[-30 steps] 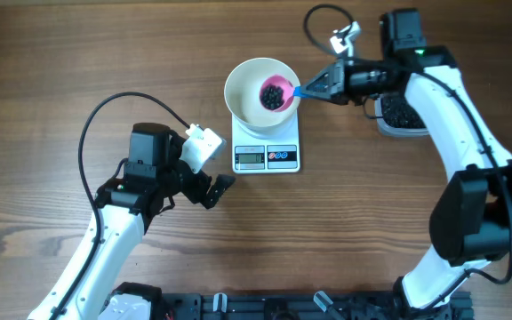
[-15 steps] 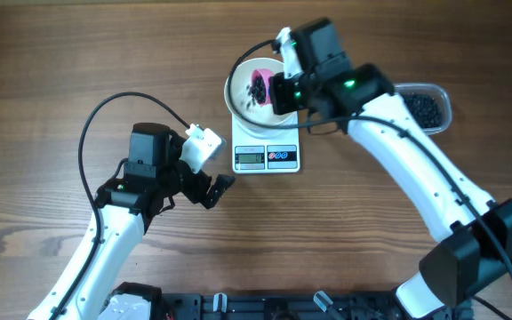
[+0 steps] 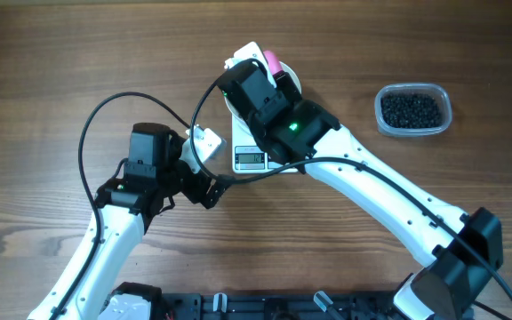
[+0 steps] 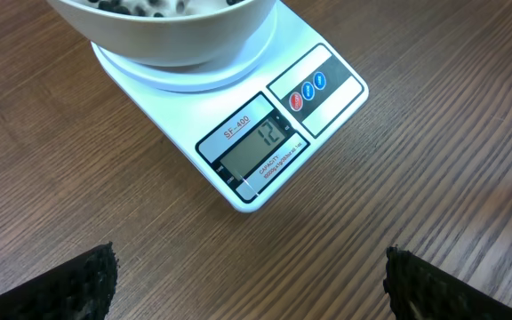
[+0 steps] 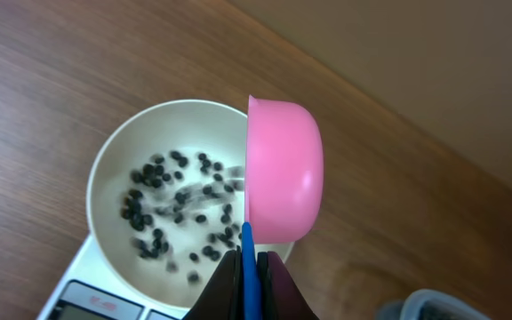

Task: Scoop item into bowl and weigh 150g on scale
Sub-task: 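Tip the scoop to pour beans into the white bowl, then return the empty scoop to the bean tub with the right gripper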

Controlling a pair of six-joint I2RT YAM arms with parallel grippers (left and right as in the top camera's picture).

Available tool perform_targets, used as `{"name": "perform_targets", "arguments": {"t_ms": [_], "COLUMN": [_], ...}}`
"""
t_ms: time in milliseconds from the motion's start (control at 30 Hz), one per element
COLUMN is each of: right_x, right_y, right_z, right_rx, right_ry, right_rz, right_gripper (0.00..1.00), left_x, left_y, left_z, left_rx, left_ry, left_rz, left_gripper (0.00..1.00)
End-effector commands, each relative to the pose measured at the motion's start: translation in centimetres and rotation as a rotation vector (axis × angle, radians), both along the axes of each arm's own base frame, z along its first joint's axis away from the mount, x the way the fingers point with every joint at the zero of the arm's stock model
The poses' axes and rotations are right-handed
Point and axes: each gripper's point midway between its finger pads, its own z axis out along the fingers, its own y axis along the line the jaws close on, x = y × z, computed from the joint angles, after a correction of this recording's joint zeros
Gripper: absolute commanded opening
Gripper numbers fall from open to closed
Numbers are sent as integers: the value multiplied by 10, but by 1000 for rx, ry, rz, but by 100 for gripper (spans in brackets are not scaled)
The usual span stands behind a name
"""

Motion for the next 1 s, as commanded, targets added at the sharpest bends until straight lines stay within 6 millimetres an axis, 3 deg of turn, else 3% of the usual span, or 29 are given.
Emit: {"name": "perform_targets", "arguments": {"t_ms": [0, 233, 333, 433, 567, 600, 700, 800, 967], "right_x": [4, 2, 4, 5, 0, -3, -10, -18, -17], "right_y": [-7, -3, -21, -73, -157, -187, -235, -277, -306], "right_z": [25, 23, 47, 77, 88, 86, 70, 40, -17], "right_rx": [-8, 137, 289, 382, 403, 392, 344, 290, 206], "right_ry": [-68, 8, 38, 24, 42, 50, 119, 232, 438], "right_rz": [-26, -7, 3, -72, -231, -303, -392, -486, -500], "right_gripper": [4, 4, 4, 4, 4, 4, 4, 4, 4], "left_x": [-2, -2, -2, -2, -2, -2, -2, -2, -2], "left_y": [-1, -1, -1, -1, -1, -1, -1, -1, -1], "left_z": [-1, -1, -1, -1, -1, -1, -1, -1, -1], "left_rx": [-14, -14, -14, -14, -14, -14, -14, -14, -14], "left_ry": [10, 10, 10, 10, 10, 10, 10, 10, 10], "left_rz": [-1, -1, -1, -1, -1, -1, -1, -1, -1], "left_gripper": [100, 100, 100, 100, 100, 100, 100, 100, 100]}}
